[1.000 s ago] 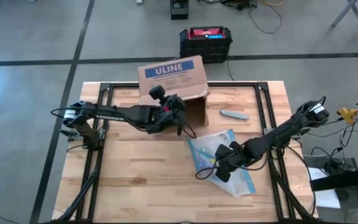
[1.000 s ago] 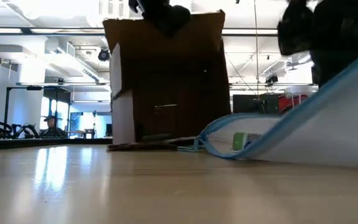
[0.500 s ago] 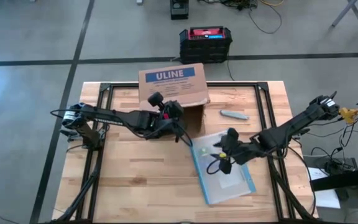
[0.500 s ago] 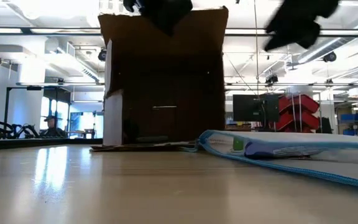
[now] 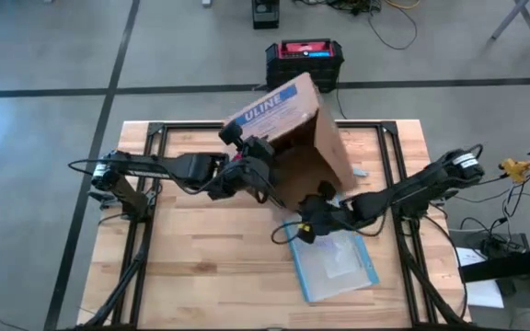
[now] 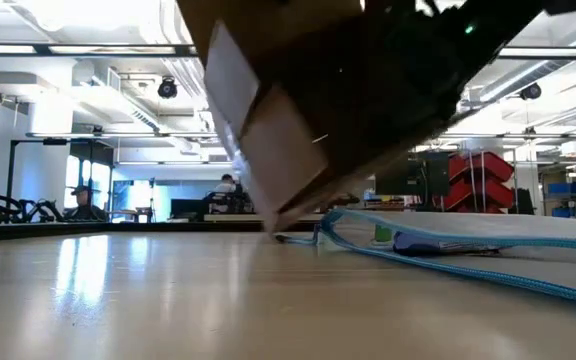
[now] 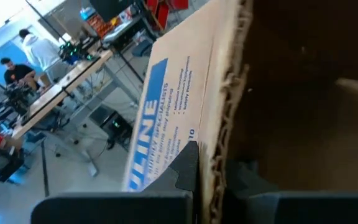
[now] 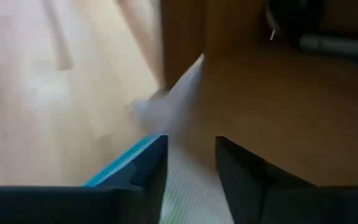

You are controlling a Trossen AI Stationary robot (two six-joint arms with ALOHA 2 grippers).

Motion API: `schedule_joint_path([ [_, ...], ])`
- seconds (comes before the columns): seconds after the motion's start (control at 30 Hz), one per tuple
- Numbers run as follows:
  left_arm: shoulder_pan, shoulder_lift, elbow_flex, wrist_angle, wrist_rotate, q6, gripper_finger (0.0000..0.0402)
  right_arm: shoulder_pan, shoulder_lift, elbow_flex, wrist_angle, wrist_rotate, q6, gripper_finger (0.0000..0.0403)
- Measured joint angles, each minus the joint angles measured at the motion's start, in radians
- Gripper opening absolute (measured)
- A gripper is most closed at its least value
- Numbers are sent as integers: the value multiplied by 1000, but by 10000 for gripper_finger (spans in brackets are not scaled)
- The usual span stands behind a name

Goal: Unpack boxes
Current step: Put the black mini fan into the white zip bag

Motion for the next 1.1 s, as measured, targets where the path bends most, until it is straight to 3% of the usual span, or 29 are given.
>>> schedule_joint_path([
  [0.23, -68, 1, 84, -26, 20, 86, 1, -35, 138, 1, 70, 31, 48, 7],
  [0.57, -157, 4, 205, -47, -15, 111, 0, -108, 312, 20, 255, -26, 38, 1],
  [0.77, -216, -2, 300, -64, -135, 212, 0, -193, 311, 97, 352, -85, -36, 1],
  [0.97, -242, -5, 330, -127, 34, 115, 0, -301, 379, 144, 406, -146, -87, 0],
  [1.1, -254, -4, 304, -378, 142, -101, 0, -354, 466, 161, 435, -228, -70, 0],
])
